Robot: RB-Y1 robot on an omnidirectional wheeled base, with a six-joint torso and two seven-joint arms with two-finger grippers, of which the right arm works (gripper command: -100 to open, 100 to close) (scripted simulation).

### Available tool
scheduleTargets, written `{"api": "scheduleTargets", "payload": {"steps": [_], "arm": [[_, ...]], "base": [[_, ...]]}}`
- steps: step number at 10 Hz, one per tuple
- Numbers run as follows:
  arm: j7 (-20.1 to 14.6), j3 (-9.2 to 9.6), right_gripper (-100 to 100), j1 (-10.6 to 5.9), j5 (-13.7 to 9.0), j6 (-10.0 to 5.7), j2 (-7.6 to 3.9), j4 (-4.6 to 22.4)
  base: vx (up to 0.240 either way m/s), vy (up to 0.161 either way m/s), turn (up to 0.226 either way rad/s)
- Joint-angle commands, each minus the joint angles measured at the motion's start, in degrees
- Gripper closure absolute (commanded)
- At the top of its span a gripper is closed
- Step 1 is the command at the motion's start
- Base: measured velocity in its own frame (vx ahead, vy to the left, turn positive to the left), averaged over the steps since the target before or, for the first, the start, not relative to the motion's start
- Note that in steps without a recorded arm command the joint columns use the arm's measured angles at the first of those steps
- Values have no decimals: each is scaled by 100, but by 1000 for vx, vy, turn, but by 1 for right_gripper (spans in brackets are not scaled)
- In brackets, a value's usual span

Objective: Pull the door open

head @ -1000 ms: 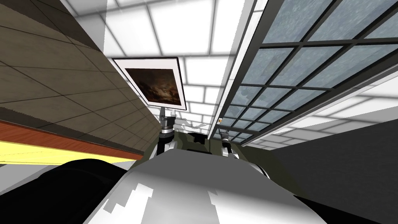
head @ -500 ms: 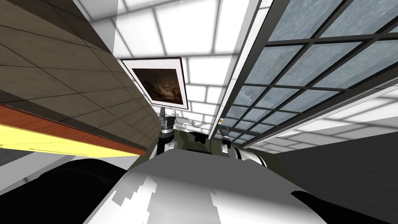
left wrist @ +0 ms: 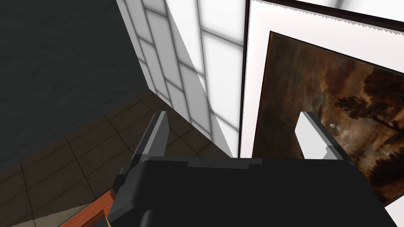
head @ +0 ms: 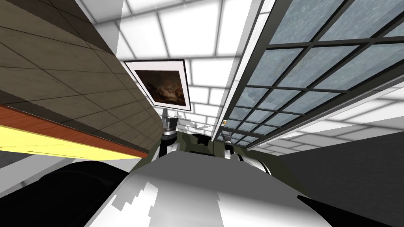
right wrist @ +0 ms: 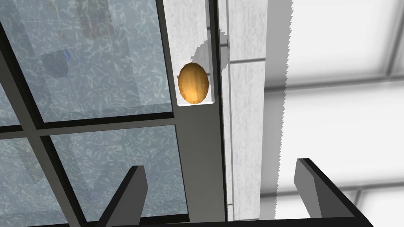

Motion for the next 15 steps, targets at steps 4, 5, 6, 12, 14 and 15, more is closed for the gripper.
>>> {"api": "scheduleTargets", "payload": {"steps": [4, 5, 6, 12, 14, 15], "arm": [[56, -127, -100, 800, -19, 846, 127, -1397], [110, -229, -100, 777, -64, 865, 114, -1385], [161, -327, -100, 755, -106, 884, 102, -1374], [161, -327, -100, 755, -106, 884, 102, -1596], [161, -327, -100, 755, -106, 884, 102, -1374], [239, -475, -100, 721, -171, 912, 84, -1357]], "base": [[-65, -12, 94], [-168, -40, 177], [-191, -46, 212], [-19, -3, 2], [4, 0, 2], [-88, -17, 206]]}}
